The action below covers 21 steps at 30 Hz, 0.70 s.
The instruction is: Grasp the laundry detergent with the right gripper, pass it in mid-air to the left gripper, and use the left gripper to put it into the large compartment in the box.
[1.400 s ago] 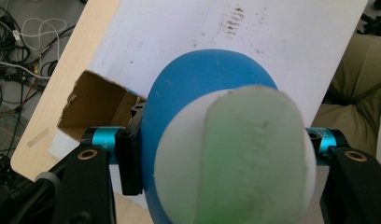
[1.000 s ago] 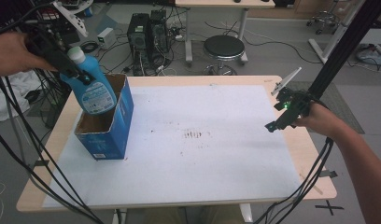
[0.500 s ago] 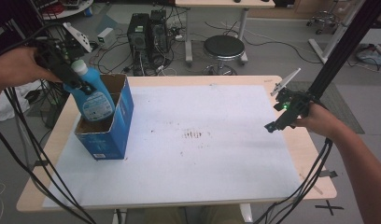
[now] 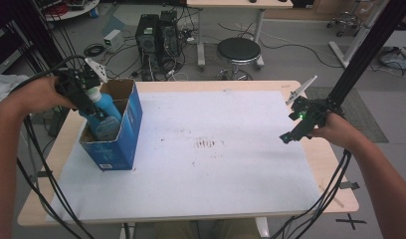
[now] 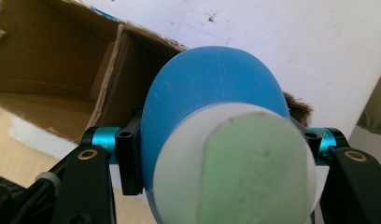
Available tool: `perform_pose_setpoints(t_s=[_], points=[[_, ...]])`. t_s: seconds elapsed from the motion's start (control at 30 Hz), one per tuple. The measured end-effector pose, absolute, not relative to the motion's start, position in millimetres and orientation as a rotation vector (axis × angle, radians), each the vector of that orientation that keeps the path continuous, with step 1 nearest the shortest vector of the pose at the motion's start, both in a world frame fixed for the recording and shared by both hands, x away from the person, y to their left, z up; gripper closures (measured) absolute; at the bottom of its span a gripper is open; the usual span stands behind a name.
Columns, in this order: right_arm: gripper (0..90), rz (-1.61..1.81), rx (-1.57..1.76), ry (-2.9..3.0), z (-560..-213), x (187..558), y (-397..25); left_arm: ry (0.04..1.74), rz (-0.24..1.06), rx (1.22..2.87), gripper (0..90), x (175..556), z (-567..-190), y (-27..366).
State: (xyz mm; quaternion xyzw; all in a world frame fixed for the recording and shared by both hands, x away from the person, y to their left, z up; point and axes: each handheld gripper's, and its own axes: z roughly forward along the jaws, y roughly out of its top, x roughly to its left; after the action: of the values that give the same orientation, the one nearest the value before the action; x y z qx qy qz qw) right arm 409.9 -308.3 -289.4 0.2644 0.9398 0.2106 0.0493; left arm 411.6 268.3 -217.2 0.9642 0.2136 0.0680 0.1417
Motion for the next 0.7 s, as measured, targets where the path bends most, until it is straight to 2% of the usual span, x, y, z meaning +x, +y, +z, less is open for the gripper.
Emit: perform_pose_setpoints(t_s=[0.3,0.7], points=[[0.9,0.643,0.802,2.863,-291,409,-309,0.622,0.180,2.811,38.1,418,-254,268],[1.0,0.649,0.796,2.867,-297,409,-310,0.623,0.147,2.852,38.0,422,-280,267]])
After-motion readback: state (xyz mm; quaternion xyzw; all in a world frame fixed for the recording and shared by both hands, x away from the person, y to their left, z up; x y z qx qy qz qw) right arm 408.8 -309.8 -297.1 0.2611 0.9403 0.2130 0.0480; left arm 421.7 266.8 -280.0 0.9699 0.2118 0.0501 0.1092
